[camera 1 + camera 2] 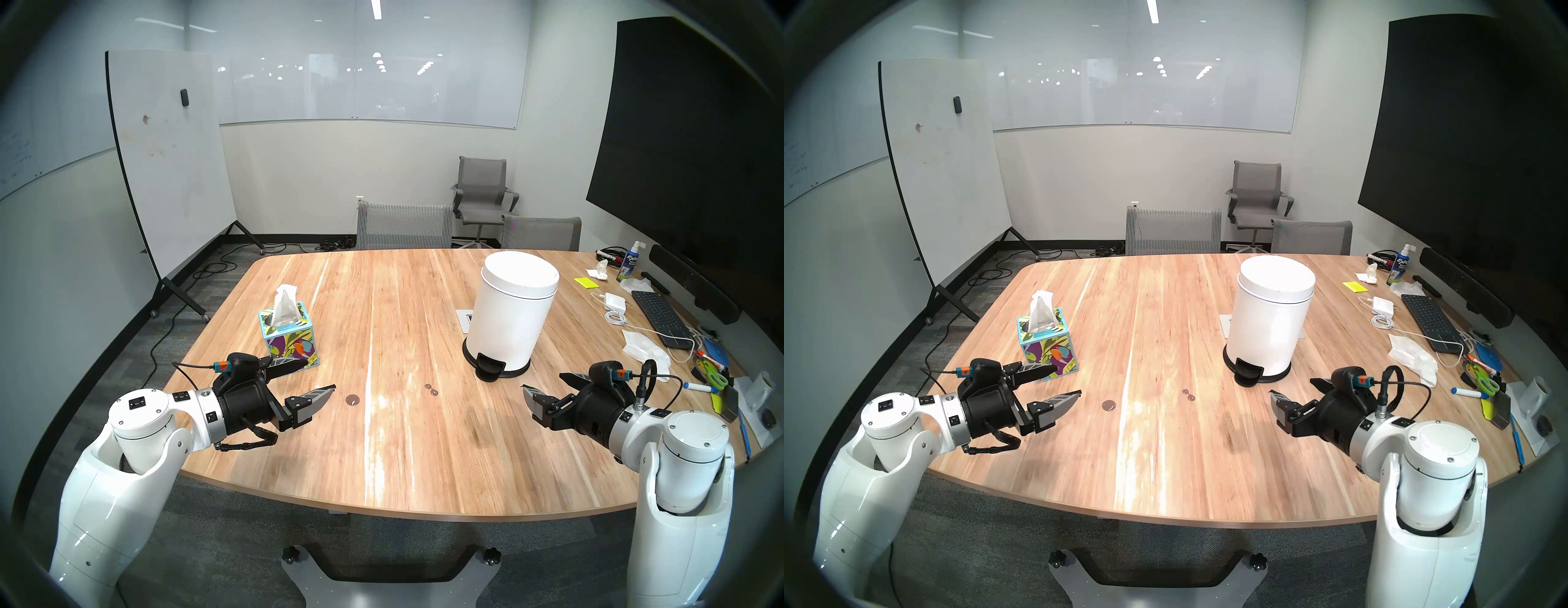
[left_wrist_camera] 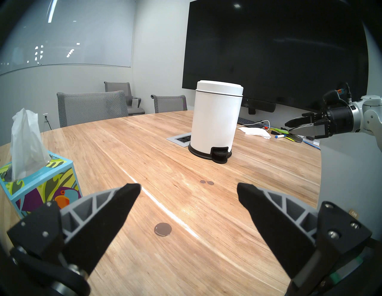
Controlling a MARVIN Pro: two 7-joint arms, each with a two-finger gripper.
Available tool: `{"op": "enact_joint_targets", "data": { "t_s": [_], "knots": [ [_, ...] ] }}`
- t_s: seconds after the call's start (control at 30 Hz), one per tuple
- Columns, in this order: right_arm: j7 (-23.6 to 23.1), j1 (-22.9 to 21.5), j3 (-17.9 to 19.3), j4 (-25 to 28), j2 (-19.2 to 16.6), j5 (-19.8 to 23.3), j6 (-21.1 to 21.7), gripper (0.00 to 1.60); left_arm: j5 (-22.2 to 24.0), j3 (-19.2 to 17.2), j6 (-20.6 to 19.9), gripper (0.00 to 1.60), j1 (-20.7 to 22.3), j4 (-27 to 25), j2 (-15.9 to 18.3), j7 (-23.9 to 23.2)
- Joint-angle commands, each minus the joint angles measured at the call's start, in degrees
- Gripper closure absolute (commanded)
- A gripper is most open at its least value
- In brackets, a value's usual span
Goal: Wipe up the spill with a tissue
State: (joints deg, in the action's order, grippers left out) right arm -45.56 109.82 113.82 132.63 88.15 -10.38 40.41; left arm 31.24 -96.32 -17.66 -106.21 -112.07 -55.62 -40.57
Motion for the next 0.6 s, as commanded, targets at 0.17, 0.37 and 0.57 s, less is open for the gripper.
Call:
{"op": "enact_joint_targets", "data": {
  "t_s": [0.17, 0.37, 0.57],
  "knots": [
    [0.0, 0.0, 0.1, 0.9, 0.0, 0.0, 0.0, 0.00, -0.9, -0.3, 2.0, 0.00, -1.3, -0.5, -0.1, -0.1],
    [0.0, 0.0, 0.1, 0.9, 0.0, 0.0, 0.0, 0.00, -0.9, -0.5, 2.2, 0.00, -1.5, -0.9, -0.4, -0.3],
    [0.0, 0.0, 0.1, 0.9, 0.0, 0.0, 0.0, 0.00, -0.6, -0.3, 1.0, 0.00, 0.0, -0.8, -0.6, 0.0]
  ]
}}
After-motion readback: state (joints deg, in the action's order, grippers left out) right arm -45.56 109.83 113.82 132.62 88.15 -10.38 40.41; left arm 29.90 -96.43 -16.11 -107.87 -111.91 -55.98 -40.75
